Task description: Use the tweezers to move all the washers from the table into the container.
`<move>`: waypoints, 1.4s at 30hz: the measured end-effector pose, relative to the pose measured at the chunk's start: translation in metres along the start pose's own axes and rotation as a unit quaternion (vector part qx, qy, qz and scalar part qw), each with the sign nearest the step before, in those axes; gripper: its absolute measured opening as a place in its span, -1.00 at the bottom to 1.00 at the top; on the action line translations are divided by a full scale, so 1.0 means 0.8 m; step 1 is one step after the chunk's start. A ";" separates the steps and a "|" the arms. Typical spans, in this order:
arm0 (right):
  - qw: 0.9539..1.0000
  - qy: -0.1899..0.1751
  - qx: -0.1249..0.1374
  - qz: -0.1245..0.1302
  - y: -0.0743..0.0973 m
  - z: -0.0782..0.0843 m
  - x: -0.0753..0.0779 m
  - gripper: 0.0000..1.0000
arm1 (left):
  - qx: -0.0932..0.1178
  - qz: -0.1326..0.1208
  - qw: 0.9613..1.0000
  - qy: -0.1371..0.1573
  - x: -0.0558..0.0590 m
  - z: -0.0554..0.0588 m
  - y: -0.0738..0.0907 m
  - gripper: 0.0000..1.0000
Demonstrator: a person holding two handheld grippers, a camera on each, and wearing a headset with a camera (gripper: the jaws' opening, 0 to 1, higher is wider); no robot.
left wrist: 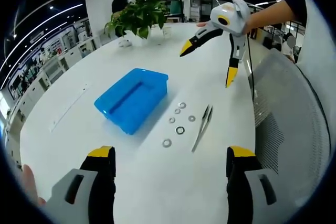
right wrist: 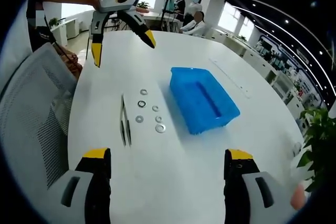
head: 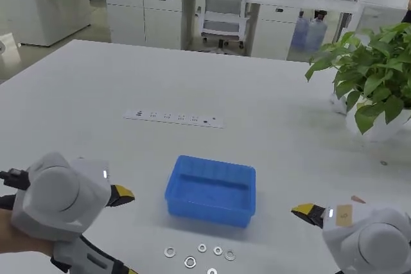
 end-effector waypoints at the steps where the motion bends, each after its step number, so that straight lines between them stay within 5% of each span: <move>1: 1.000 0.000 0.000 0.000 0.000 0.000 0.000 0.79 | 0.001 0.001 1.000 0.001 0.001 0.000 0.000 0.85; 42: 1.000 -0.006 -0.011 -0.006 -0.003 0.011 -0.006 0.73 | -0.008 0.020 1.000 0.006 0.018 0.009 -0.014 0.83</move>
Point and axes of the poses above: the centre of the closed fingertips' face, and the gripper's own axes: y roughly backward along the fingers, x roughly to its right, z roughly out of its underside, the point moved 2 cm from there along y, roughly backward along the fingers, and after that the axes turned 7 degrees about x, right-handed, at the moved point
